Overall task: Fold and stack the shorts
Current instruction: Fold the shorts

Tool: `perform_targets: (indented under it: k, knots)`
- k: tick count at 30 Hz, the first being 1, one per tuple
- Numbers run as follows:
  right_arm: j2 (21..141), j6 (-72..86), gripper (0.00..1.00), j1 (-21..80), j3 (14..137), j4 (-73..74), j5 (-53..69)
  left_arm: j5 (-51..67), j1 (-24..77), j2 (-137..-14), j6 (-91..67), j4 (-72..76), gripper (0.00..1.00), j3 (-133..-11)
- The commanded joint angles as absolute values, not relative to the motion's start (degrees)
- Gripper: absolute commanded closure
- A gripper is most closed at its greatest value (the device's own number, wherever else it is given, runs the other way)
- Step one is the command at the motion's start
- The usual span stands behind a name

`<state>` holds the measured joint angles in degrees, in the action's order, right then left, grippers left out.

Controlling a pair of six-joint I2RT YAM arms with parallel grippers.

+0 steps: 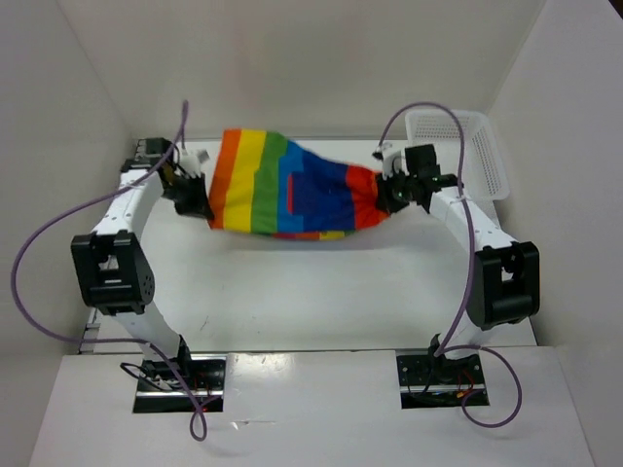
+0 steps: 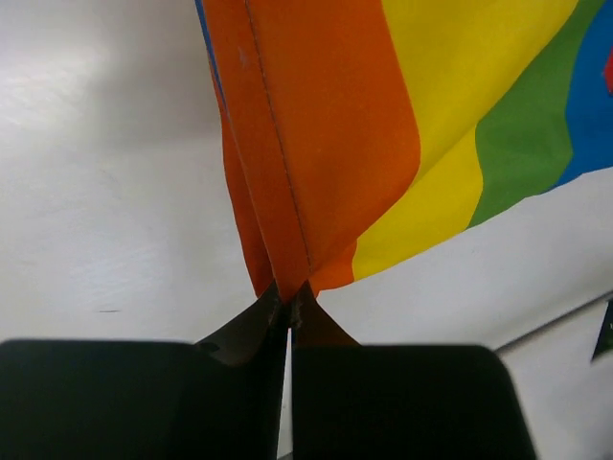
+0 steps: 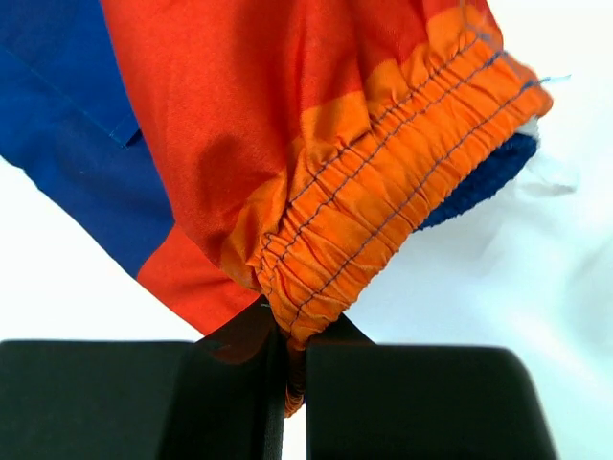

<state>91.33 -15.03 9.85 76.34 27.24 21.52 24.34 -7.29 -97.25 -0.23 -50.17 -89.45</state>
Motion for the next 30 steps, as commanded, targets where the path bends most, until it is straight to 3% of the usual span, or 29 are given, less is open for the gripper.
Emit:
perform_targets:
  k: [1, 7, 10, 11, 12, 13, 20, 21, 24, 27, 30]
  knots:
    - [88.42, -22.49, 1.00, 9.40, 67.52, 31.02, 17.84, 23.82, -4.75, -101.77, 0.00, -52.56, 0.95, -78.79]
    - [85.70, -24.08, 1.00, 9.40, 61.88, 31.55, 14.95, 22.15, -2.91, -105.02, 0.00, -52.56, 0.92, -72.42]
    - [85.69, -25.40, 1.00, 9.40, 61.87, 32.07, 13.71, 22.15, -2.38, -104.51, 0.00, -53.87, 0.86, -71.11]
    - [85.69, -25.40, 1.00, 9.40, 61.87, 32.08, 13.71, 22.15, -2.37, -104.50, 0.00, -54.66, 0.80, -71.10]
    - [85.69, -25.40, 1.00, 9.40, 61.87, 32.08, 14.23, 22.67, -2.37, -104.50, 0.00, -56.23, 0.61, -71.10]
    - [85.69, -25.92, 1.00, 9.40, 61.87, 32.60, 14.24, 22.68, -2.37, -104.50, 0.00, -57.12, 0.54, -71.10]
    - [86.22, -26.46, 1.00, 9.40, 64.60, 33.13, 14.24, 22.67, -2.37, -98.71, 0.00, -57.24, 0.28, -82.93]
    - [86.22, -26.46, 1.00, 9.40, 65.30, 33.13, 14.24, 22.15, -1.68, -98.70, 0.00, -55.91, 0.20, -84.27]
    - [86.22, -27.15, 1.00, 9.40, 65.30, 33.66, 14.24, 15.33, 1.57, -103.50, 0.00, -51.95, 0.17, -86.48]
    - [86.22, -27.69, 1.00, 9.40, 65.92, 34.18, 13.62, 18.95, 2.81, -110.89, 0.00, -50.81, 0.17, -87.88]
    - [85.69, -27.69, 1.00, 9.40, 65.92, 34.19, 13.62, 21.53, 5.61, -110.58, 0.00, -46.07, 0.17, -88.59]
